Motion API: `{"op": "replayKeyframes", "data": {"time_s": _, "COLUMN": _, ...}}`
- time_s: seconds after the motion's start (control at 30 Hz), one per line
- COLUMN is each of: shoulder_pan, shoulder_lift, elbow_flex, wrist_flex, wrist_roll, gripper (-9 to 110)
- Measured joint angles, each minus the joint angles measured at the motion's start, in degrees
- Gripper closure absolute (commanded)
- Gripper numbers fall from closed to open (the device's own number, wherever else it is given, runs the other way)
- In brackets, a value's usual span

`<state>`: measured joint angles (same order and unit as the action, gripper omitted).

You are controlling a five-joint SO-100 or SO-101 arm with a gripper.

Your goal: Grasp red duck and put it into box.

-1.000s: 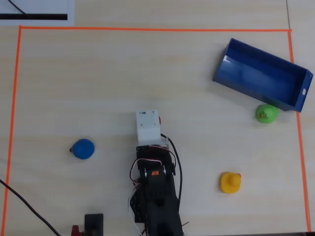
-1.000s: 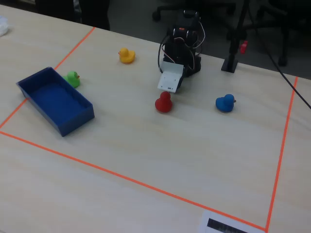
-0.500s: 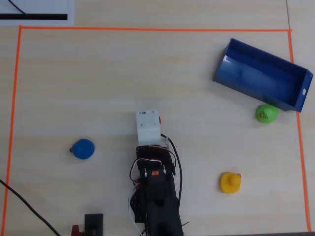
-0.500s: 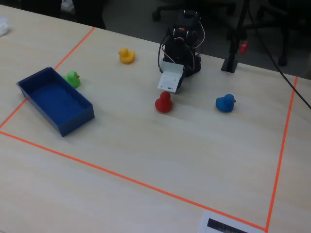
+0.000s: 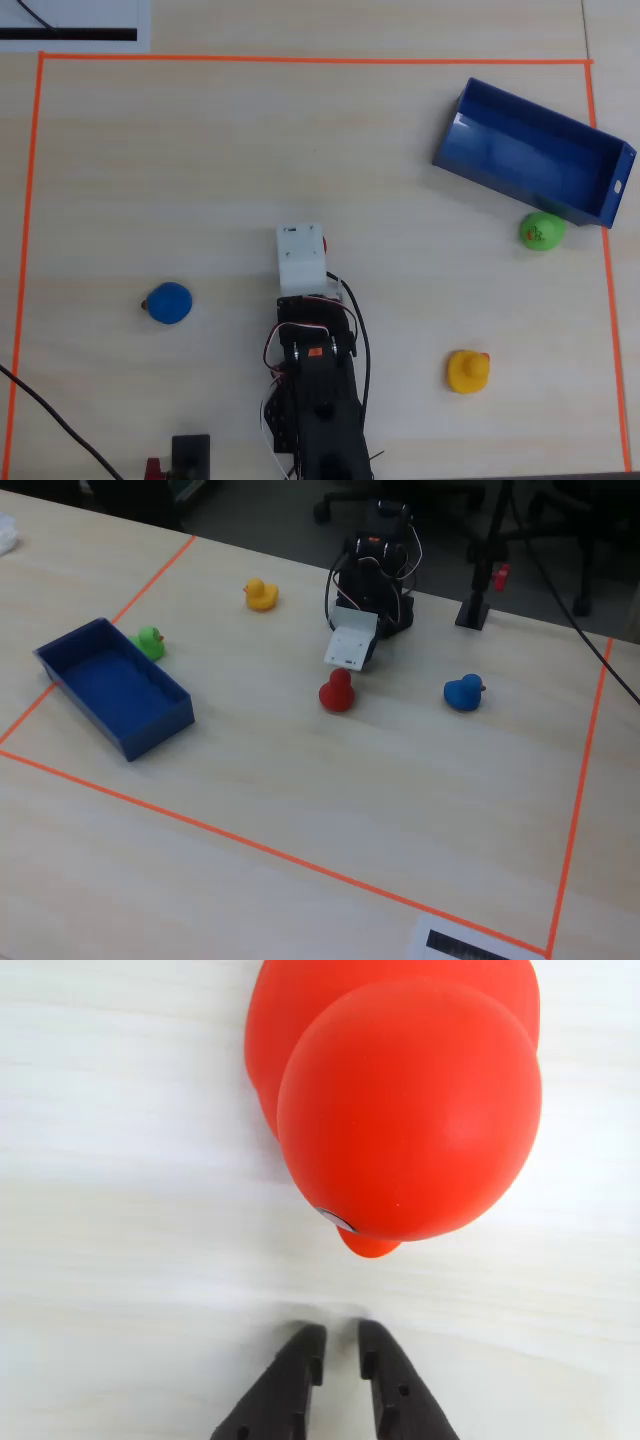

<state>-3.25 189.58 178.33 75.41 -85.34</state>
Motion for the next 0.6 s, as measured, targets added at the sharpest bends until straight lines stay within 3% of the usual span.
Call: {"op": "replayKeyframes", "data": {"time_s": 0.6, "shoulder_pan": 2.46, "shoulder_lift": 0.0, "elbow_flex": 0.0, "wrist_flex": 0.0, "wrist_roll": 0.0, "gripper": 101}}
